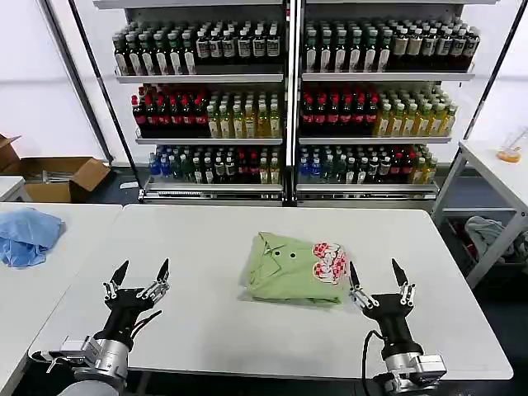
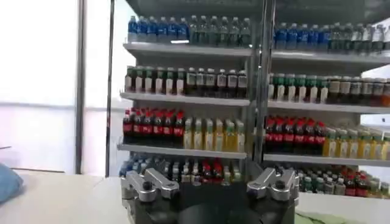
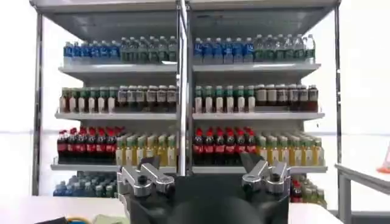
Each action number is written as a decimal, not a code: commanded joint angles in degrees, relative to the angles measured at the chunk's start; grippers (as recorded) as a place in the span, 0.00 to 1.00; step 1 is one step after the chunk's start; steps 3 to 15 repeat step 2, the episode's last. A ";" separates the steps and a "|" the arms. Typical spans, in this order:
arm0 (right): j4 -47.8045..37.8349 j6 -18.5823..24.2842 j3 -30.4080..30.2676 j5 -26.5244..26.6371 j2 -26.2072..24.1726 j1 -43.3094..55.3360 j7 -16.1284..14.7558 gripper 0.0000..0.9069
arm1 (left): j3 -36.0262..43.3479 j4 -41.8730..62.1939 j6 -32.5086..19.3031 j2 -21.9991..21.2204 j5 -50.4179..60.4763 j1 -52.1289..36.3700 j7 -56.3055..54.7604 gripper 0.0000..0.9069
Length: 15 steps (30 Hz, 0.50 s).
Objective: Fold and organize the clothes.
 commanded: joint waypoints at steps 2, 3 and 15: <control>0.15 -2.70 0.20 2.23 0.46 -0.22 -0.83 1.00 | -0.25 0.19 -0.06 -0.05 -0.06 0.05 0.07 1.00; 0.15 -2.70 0.20 2.23 0.46 -0.22 -0.83 1.00 | -0.25 0.19 -0.06 -0.05 -0.06 0.05 0.07 1.00; 0.15 -2.70 0.20 2.23 0.46 -0.22 -0.83 1.00 | -0.25 0.19 -0.06 -0.05 -0.06 0.05 0.07 1.00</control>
